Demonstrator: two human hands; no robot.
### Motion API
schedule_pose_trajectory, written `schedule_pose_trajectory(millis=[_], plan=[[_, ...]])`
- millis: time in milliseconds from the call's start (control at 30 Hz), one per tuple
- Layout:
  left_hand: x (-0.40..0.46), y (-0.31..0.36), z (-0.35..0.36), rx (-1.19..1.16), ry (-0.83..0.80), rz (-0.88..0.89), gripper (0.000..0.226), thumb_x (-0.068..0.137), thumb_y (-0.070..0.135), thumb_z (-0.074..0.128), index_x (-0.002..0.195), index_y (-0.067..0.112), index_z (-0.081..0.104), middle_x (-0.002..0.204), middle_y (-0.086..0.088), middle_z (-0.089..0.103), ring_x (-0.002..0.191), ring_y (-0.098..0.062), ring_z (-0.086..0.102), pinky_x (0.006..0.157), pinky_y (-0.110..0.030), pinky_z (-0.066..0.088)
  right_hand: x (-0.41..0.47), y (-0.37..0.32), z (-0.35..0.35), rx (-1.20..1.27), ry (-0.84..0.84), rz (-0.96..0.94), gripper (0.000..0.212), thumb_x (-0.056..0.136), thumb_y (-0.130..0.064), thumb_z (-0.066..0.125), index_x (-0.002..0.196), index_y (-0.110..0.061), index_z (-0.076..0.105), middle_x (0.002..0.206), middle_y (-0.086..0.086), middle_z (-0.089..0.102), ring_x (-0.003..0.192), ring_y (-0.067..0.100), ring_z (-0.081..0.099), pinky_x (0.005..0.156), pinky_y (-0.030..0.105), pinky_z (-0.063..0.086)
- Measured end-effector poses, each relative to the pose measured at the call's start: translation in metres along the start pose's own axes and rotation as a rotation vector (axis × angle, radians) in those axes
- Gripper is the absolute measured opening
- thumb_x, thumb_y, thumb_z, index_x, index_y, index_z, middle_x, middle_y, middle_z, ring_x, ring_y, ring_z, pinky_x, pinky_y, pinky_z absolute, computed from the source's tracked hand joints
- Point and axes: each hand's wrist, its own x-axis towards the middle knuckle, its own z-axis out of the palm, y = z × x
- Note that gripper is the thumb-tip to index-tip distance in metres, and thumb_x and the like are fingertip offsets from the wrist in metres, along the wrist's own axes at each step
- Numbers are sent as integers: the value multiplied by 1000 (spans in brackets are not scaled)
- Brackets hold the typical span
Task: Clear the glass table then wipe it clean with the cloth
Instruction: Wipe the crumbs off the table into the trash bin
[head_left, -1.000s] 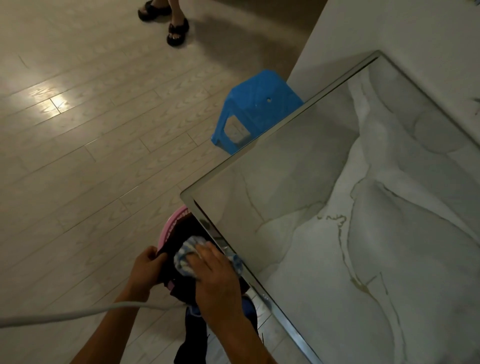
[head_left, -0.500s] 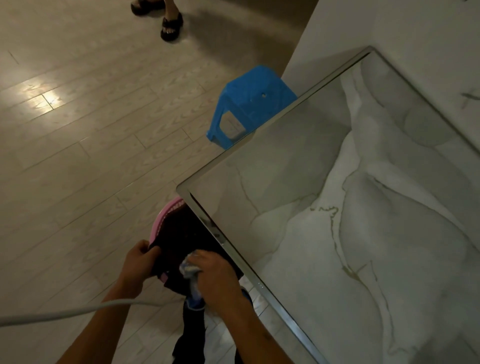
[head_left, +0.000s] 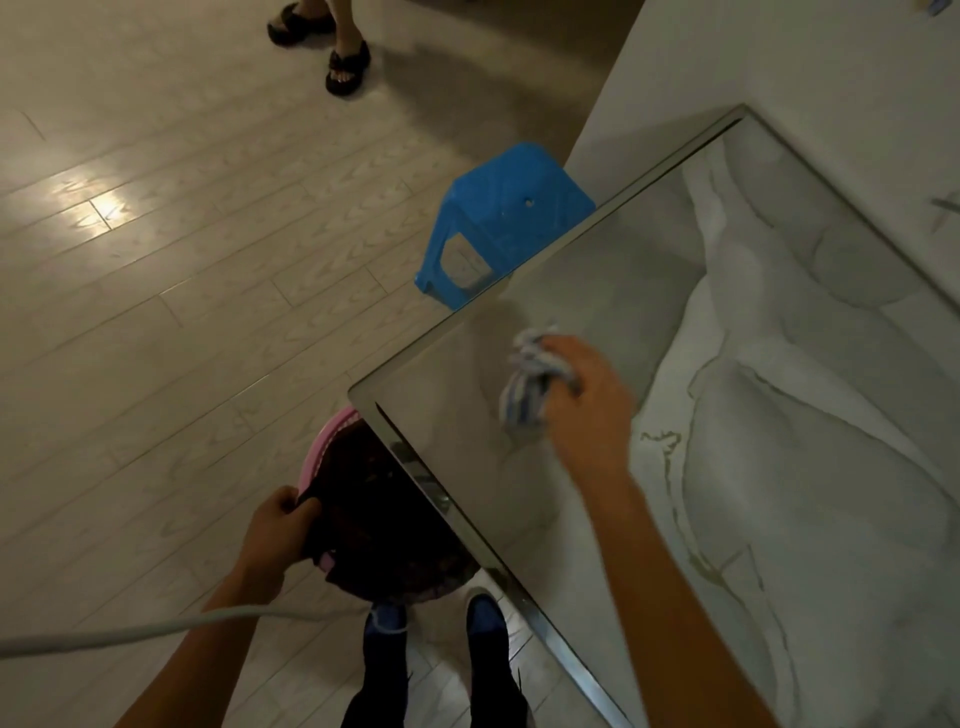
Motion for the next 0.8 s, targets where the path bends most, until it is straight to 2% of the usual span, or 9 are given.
schedule_pose_trajectory(millis=[67, 100, 167, 233, 333, 467, 633, 700, 800], plan=[[1, -1, -1, -8, 1, -7, 11, 92, 13, 59, 97, 3, 58, 95, -23, 66, 87, -37, 67, 79, -56, 59, 43, 33, -7, -181, 168, 52, 36, 89, -13, 53, 123, -21, 64, 132, 4, 56, 116, 15, 55, 97, 15, 35], [1, -1, -1, -9, 0, -10, 13, 92, 13, 58, 99, 2, 57, 96, -23, 66, 86, -37, 67, 78, -55, 59, 62, 49, -7, -247, 190, 93, 38, 91, -11, 53, 127, -19, 61, 139, 8, 49, 123, 21, 51, 101, 18, 33], [1, -1, -1, -14, 16, -7, 14, 92, 11, 59, 98, -1, 57, 96, -26, 65, 85, -38, 67, 76, -54, 58, 92, 74, 2, -289, 87, 150, 42, 94, -12, 49, 136, -20, 55, 150, 12, 36, 136, 28, 39, 112, 27, 28], [2, -3, -2, -23, 19, -16, 12, 91, 11, 60, 97, 0, 58, 95, -26, 66, 88, -41, 67, 76, -56, 58, 108, 84, 19, -332, -55, 121, 48, 93, -20, 43, 141, -20, 48, 154, 13, 33, 142, 31, 30, 119, 36, 22], [4, -2, -3, -28, 3, -24, 12, 92, 12, 60, 97, 2, 57, 96, -26, 66, 87, -41, 68, 76, -57, 59, 107, 65, 43, -261, -151, 70, 57, 85, -23, 37, 141, -16, 47, 148, 10, 43, 138, 26, 38, 114, 32, 26], [-1, 2, 0, -37, -11, -19, 12, 92, 13, 59, 97, 3, 57, 95, -24, 65, 87, -39, 67, 76, -54, 59, 43, 34, 80, -186, -287, -88, 54, 84, -6, 48, 136, -15, 53, 138, 9, 54, 128, 24, 49, 109, 35, 36], [-7, 4, -1, -52, 8, -17, 7, 91, 11, 59, 89, 6, 56, 87, -19, 63, 78, -31, 64, 74, -53, 58, -51, 23, 111, -144, -380, -303, 45, 87, -10, 48, 131, -16, 57, 135, 4, 57, 127, 20, 50, 109, 41, 38], [-11, 0, -4, -43, 15, -8, 8, 91, 12, 60, 89, 5, 56, 83, -19, 62, 74, -30, 62, 68, -48, 57, -85, 23, 112, -151, -505, -360, 42, 88, -9, 48, 128, -17, 60, 132, 4, 59, 125, 21, 51, 109, 38, 37], [-15, -12, -8, 14, 32, 6, 10, 90, 9, 60, 86, 2, 55, 76, -20, 59, 64, -27, 58, 56, -38, 51, -145, 28, 119, -216, -710, -393, 42, 85, -6, 53, 124, -18, 62, 128, 3, 61, 124, 24, 51, 108, 45, 39]])
